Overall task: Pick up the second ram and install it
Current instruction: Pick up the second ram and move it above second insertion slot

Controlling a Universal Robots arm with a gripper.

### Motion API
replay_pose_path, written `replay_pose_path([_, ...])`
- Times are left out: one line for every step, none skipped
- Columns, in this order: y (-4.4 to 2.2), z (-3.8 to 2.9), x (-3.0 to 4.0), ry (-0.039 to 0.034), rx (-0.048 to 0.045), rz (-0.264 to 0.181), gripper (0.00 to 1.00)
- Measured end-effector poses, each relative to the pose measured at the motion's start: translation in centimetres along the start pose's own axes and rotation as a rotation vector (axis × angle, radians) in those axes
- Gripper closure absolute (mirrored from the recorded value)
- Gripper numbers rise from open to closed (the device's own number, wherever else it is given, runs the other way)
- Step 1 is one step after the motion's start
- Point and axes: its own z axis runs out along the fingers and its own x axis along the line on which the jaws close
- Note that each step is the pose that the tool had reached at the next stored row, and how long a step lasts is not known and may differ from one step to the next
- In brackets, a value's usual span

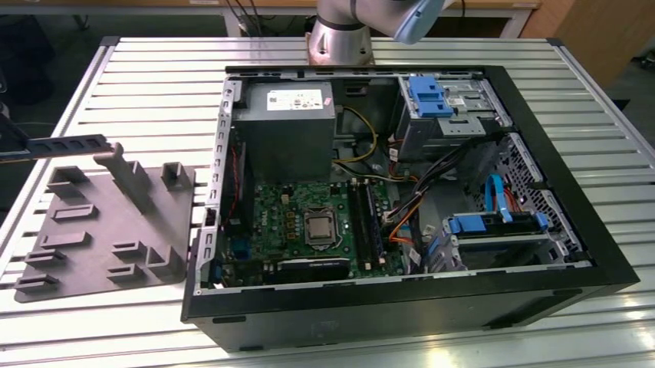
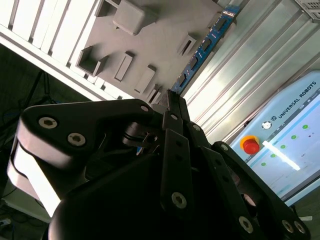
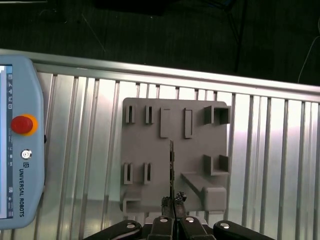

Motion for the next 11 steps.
replay_pose_path([-0.04, 0.0, 0.0, 0.0, 0.0, 0.0, 0.89])
replay_pose_path([-0.08, -0.01, 0.0, 0.0001, -0.0001, 0.0, 0.89])
replay_pose_path([-0.13, -0.02, 0.01, 0.0001, -0.0001, 0.0, 0.89])
replay_pose_path([-0.18, -0.02, 0.01, 0.0001, -0.0001, 0.0, 0.89])
replay_pose_path([-0.21, -0.02, 0.01, 0.0001, -0.0001, 0.0, 0.89])
replay_pose_path([-0.25, -0.01, 0.02, 0.0, 0.0, 0.0, 0.89])
replay_pose_path([-0.29, -0.02, 0.02, 0.0, -0.0001, 0.0, 0.89])
replay_pose_path([-0.34, -0.03, 0.02, 0.0001, -0.0002, 0.0, 0.89])
replay_pose_path([-0.39, -0.03, 0.03, 0.0002, -0.0002, 0.0, 0.89])
replay_pose_path([-0.45, -0.03, 0.03, 0.0001, -0.0001, 0.0, 0.89])
replay_pose_path([-0.52, -0.03, 0.04, 0.0001, -0.0002, 0.0, 0.89])
